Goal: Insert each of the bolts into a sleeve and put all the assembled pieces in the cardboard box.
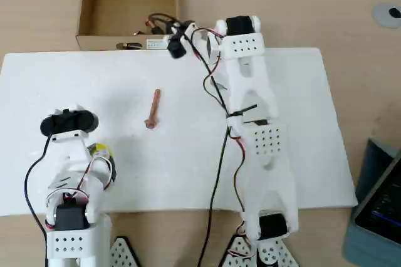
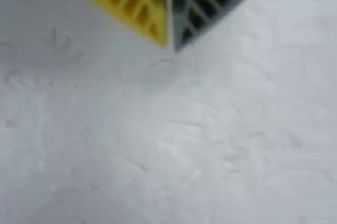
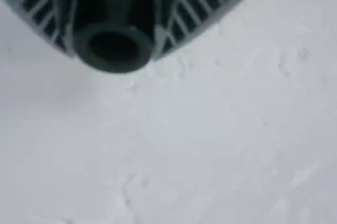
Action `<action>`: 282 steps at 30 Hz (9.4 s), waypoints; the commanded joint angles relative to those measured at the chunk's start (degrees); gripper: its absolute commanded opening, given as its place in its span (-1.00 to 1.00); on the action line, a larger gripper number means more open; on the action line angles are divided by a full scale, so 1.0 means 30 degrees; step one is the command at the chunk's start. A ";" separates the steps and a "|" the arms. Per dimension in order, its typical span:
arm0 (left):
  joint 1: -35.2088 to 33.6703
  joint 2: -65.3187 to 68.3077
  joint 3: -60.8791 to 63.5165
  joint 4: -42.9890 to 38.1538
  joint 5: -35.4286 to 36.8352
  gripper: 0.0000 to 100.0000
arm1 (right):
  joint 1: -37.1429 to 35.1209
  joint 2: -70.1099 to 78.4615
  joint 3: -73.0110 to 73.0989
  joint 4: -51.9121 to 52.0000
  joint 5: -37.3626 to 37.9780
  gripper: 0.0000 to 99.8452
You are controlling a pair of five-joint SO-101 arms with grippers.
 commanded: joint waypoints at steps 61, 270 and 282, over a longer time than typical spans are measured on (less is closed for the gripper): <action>0.3927 2.8674 -2.7956 1.0344 -0.0205 -0.99 | 0.8161 -3.6557 3.2659 -0.5070 -1.6147 -0.98; -0.3370 4.9773 -4.5245 1.3158 -2.7311 -0.54 | 0.8190 -3.6469 3.3040 -0.4923 -1.3890 -0.98; -0.1905 5.1531 -4.5099 1.3187 -2.7165 -0.99 | 0.8190 -3.6469 3.3040 -0.4923 -1.3919 -0.98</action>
